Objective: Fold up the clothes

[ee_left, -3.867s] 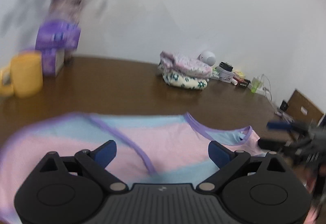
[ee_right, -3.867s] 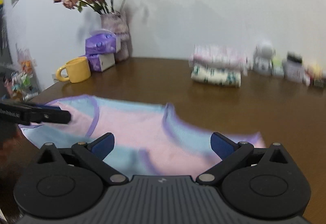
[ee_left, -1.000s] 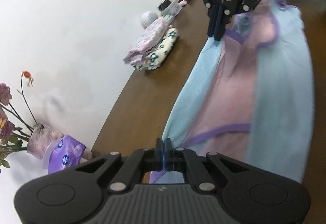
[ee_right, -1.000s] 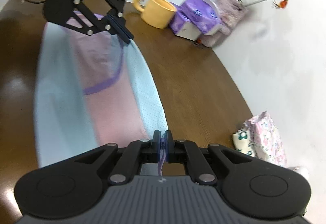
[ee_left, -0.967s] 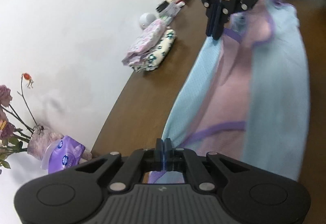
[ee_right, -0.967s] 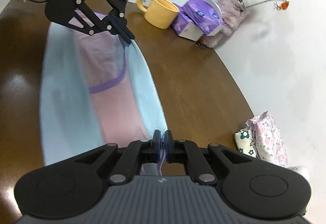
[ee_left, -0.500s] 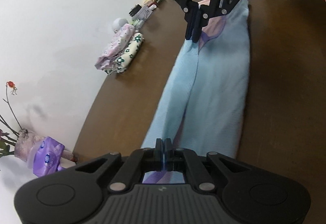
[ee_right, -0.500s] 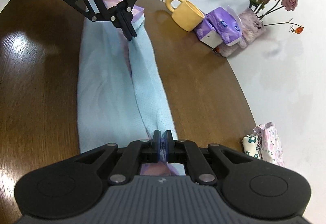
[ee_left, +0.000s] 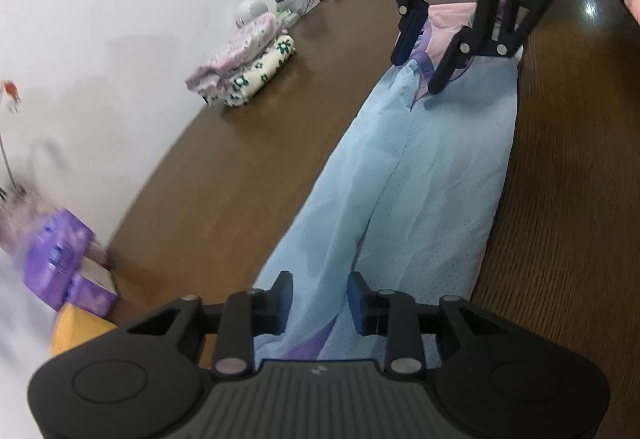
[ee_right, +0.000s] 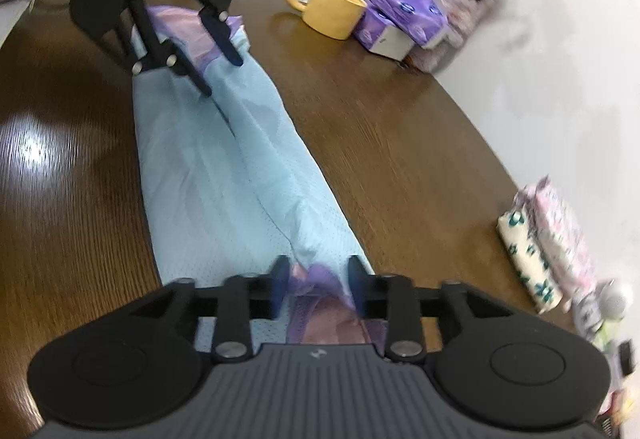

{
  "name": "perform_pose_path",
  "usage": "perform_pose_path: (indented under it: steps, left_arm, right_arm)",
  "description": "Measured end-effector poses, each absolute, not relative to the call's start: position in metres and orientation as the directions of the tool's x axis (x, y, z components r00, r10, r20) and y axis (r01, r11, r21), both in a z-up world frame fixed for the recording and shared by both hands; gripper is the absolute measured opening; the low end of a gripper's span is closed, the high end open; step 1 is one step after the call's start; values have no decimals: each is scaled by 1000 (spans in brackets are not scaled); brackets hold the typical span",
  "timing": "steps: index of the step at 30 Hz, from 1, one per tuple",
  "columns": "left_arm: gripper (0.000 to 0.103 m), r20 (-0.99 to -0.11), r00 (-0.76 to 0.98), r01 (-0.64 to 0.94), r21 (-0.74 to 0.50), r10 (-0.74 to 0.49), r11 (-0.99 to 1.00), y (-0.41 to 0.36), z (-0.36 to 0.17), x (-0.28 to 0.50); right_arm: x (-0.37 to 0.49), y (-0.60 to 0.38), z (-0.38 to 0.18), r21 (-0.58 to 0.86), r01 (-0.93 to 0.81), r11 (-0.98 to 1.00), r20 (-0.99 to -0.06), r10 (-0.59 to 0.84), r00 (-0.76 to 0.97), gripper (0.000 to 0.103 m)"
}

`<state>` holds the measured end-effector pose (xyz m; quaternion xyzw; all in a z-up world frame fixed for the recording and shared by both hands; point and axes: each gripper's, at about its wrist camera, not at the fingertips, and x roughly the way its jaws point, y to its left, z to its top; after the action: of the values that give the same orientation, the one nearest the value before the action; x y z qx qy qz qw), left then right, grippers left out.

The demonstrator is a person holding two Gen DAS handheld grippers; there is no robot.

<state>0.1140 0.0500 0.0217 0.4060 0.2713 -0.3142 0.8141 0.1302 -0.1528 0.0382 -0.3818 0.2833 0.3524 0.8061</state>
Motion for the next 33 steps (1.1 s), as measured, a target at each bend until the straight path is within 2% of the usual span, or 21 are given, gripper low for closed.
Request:
perform_pose_path:
  steps: [2,3,5,9,12,17,26,33]
  left_arm:
    - [14,-708,640,744,476,-297,468,50,22,116]
    - [1,-712,636,749,475,-298,463,49,22,117]
    - [1,-700,644,747,492,-307,446,48,23,113]
    - [0,-666,673,732,537,-323,419,48,29,104]
    - [0,-680,659,746,540,-321,389,47,26,95]
    - [0,-695,649,756,546,-309,361,45,14,86]
    - [0,-682,672,735,568,-288,371,49,8,86]
    - [1,-677,685,720,574,-270,389,50,4,89]
  right_arm:
    - [133,-153,39,-396,-790,467,-735,354,578,32]
    - [134,-153,39,-390,-794,467,-741,353,572,30]
    - [131,-152,37,-416,-795,442,-740,343,578,8]
    - [119,-149,35,-518,-771,371,-707,320,630,6]
    - [110,-147,31,-594,-746,300,-685,298,665,6]
    - [101,-146,16,-608,-756,243,-703,277,655,7]
    - [88,-141,19,-665,-715,214,-656,291,697,7]
    - [82,-136,8,-678,-715,173,-666,267,697,7]
